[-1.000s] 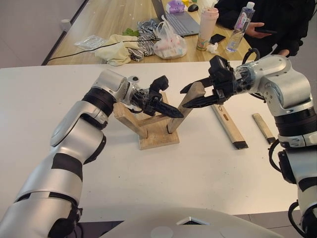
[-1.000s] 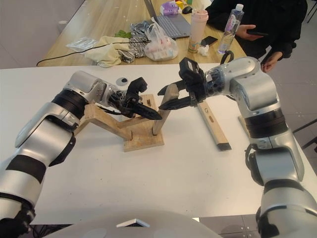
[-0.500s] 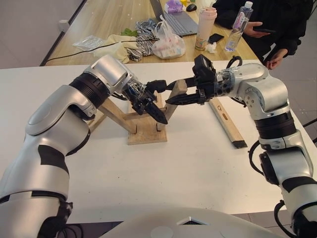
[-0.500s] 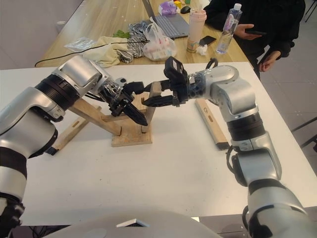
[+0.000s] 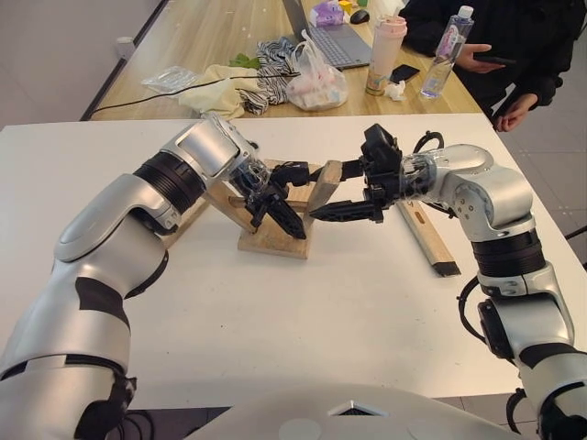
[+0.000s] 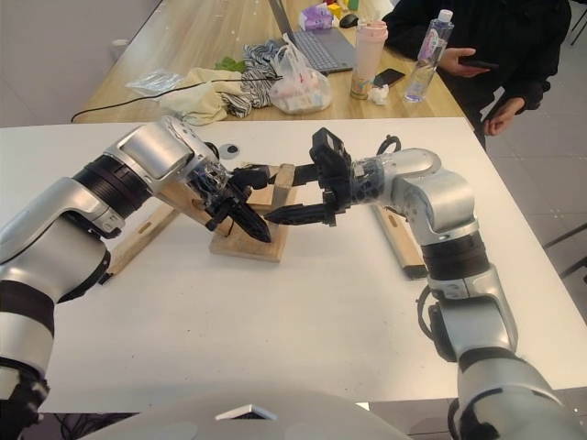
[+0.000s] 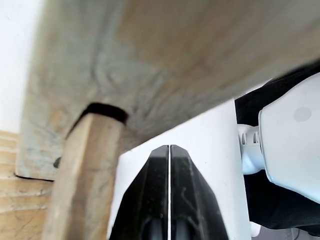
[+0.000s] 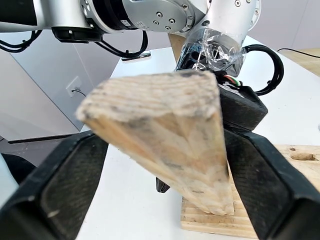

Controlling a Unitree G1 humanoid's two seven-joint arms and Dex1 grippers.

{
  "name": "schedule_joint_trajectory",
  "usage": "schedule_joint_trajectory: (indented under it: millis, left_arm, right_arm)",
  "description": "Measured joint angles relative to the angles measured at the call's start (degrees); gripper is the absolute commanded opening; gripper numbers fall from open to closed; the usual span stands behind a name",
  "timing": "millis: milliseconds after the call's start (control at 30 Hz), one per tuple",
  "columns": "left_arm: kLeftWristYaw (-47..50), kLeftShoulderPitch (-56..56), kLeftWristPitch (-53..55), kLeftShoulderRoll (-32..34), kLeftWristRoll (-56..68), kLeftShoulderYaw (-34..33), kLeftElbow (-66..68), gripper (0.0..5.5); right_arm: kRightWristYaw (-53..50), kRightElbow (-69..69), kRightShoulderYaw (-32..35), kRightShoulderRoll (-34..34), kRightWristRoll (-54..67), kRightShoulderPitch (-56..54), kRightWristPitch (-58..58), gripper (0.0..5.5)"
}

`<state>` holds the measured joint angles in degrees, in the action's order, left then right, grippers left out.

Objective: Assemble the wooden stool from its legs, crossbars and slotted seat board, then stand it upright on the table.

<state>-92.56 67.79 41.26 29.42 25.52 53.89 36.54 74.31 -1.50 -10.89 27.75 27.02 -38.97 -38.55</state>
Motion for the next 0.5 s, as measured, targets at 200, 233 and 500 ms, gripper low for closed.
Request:
schedule_joint_trajectory:
  millis: [200,233,500]
  left_arm:
    - [0.0,-0.2,-4.3,-0.6,-2.7,-7.0,-0.9,0.55]
    - [0.0,-0.2,-4.5,-0.5,-2.7,-8.0,-1.2,0.55]
    - [0.1,2.3,-6.3,6.6,-1.3,-12.8,-10.6,0.55]
  right_arm:
    - [0.1,-0.7,1.2,0.3,-0.5,0.0,2.8,3.93]
    - [-0.2,-0.8,1.0,0.3,-0.7,-0.1,3.2,3.93]
    - [-1.1,-2.8,-1.2,0.0,-2.7,0.0,3.9,3.93]
